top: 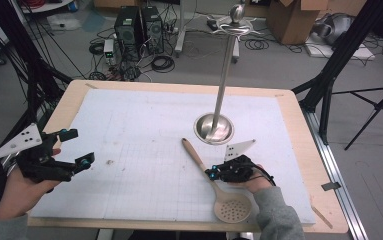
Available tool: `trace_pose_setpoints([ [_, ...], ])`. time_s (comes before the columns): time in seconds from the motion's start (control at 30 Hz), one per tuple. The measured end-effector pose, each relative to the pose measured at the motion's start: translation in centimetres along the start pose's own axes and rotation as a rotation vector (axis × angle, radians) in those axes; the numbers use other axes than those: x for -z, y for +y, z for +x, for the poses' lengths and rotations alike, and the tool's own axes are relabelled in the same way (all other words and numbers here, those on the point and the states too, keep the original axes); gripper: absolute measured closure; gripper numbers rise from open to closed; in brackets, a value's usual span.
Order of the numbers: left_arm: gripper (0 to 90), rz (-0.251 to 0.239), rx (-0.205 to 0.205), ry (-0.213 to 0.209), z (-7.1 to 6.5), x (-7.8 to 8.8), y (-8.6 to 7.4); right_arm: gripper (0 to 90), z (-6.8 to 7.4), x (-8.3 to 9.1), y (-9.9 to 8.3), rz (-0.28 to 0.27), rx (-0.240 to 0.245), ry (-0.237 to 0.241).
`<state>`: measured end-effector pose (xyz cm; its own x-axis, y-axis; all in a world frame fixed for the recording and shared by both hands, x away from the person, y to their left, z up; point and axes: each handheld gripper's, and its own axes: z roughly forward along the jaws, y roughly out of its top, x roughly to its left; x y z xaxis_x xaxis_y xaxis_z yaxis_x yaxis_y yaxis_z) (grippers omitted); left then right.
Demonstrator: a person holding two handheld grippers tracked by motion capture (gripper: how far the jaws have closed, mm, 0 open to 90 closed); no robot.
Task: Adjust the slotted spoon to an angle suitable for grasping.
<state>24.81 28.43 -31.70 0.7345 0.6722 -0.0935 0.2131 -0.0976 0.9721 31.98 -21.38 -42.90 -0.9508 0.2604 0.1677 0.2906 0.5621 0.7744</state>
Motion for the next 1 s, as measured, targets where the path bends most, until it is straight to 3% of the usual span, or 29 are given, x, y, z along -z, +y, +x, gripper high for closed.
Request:
trace_pose_setpoints([
  [0.47, 2.1, 0.003, 0.002, -0.004, 0.04, -0.43, -0.04, 89.5, 0.79, -0.55, -0.4, 0.075, 0.02, 0.07],
  [0.6, 2.1, 0.007, -0.001, -0.01, 0.0, -0.57, -0.04, 89.5, 0.97, -0.75, -0.64, 0.094, 0.025, 0.109],
  [1.0, 2.1, -0.005, -0.022, -0.021, -0.25, -0.67, 0.12, 89.9, 1.0, -0.17, -0.87, 0.136, 0.061, 0.057],
])
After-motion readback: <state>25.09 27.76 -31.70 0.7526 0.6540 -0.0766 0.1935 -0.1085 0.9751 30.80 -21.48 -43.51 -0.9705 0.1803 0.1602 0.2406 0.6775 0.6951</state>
